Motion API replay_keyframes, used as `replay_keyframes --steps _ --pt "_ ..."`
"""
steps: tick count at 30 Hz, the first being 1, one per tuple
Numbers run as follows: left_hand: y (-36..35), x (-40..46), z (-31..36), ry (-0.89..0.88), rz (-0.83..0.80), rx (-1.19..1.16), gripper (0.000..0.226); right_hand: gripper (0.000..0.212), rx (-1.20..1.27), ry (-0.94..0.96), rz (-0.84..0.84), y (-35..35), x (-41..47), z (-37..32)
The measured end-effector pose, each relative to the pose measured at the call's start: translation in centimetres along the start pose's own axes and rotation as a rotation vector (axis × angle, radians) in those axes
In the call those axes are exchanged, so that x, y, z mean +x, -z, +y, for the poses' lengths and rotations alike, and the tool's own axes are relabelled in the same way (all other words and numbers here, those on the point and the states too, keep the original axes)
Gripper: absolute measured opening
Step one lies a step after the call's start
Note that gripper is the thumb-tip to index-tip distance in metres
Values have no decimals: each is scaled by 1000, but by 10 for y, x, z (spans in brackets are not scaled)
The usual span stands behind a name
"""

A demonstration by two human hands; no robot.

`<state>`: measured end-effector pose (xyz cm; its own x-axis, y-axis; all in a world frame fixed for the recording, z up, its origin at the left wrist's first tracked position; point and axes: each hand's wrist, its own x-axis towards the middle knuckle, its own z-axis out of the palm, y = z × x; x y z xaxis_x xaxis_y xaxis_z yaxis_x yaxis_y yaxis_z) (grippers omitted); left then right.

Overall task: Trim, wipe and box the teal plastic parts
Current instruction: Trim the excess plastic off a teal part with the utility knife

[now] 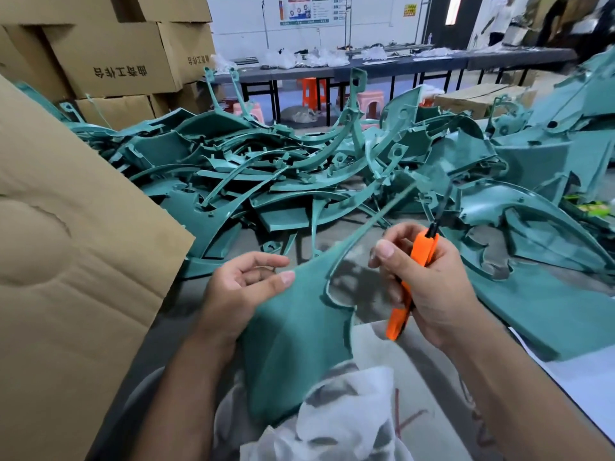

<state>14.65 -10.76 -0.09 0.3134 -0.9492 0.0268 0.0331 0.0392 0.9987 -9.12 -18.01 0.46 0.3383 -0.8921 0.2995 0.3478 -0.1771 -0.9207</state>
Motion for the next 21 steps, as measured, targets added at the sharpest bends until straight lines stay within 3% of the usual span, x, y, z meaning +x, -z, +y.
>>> replay_keyframes --steps 2,5,9,11,13,17,19,21 --pt "-1 1 -5 7 11 63 28 31 8 7 6 -5 -2 2" --pt "-8 2 -13 -3 -30 174 21 36 -52 -23 151 -10 -2 7" --pt "-14 3 -14 -56 -68 102 18 38 -83 -76 357 -7 2 10" --pt "-14 3 -14 -57 -99 86 24 24 -57 -94 326 -5 2 10" --pt "-15 2 -14 -23 -80 52 29 25 -74 -54 338 -7 1 9" --pt "-15 2 -12 79 -81 -150 40 18 -20 62 518 -7 3 5" --pt "-15 -1 -11 114 -177 -184 40 20 -4 64 574 -4 5 4" --pt "-20 0 -14 95 -158 -170 29 17 -46 57 553 -3 4 5"
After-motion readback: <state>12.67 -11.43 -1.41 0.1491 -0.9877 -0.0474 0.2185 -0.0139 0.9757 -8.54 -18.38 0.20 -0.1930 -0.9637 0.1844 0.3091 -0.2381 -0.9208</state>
